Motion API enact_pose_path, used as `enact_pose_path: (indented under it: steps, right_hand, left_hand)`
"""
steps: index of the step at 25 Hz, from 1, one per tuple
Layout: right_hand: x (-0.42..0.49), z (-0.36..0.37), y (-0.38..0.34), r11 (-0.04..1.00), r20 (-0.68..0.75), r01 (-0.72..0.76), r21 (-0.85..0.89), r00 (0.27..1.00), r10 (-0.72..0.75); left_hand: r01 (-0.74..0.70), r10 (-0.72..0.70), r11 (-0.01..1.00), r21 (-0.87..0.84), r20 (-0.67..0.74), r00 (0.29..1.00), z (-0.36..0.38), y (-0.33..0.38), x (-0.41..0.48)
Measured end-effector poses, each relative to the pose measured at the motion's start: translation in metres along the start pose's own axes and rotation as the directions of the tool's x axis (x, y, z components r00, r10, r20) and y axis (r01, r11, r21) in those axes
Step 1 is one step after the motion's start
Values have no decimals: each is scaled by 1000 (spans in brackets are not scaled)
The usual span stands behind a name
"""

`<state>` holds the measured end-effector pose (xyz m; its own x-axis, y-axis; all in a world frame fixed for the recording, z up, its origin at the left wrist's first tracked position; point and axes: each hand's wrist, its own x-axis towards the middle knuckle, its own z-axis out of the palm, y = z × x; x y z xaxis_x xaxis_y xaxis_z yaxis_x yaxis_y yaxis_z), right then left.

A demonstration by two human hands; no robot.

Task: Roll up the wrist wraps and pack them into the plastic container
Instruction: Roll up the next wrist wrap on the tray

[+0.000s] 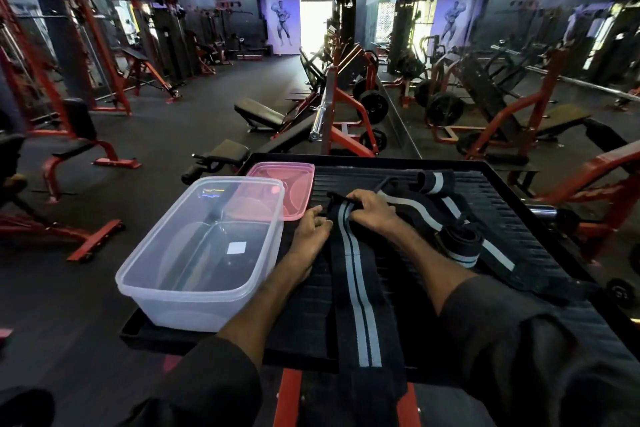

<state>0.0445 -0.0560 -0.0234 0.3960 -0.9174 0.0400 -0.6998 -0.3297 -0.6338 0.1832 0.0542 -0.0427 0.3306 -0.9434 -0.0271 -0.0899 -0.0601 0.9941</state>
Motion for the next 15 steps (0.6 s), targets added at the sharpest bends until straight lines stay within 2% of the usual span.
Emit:
enact_pose_path:
  steps: [3, 6, 11, 15]
  right_hand:
    - [-5, 2, 8, 989, -81, 111, 97, 991, -104]
    - [-27, -22, -4, 964, -178, 242, 108, 959, -221]
    - [-49, -64, -10, 930, -256, 339, 141, 920, -296]
    - [-69, -68, 10, 913, -315, 354, 201, 906, -282]
  left_hand:
    - [-1, 5, 996, -87, 36, 999, -2, 0, -2]
    - [-20, 34, 981, -191, 71, 997, -4, 3, -7]
    - [-88, 141, 982, -165, 339, 930, 11, 7, -18]
    - [-29, 101, 988, -154, 482, 870, 17, 10, -30]
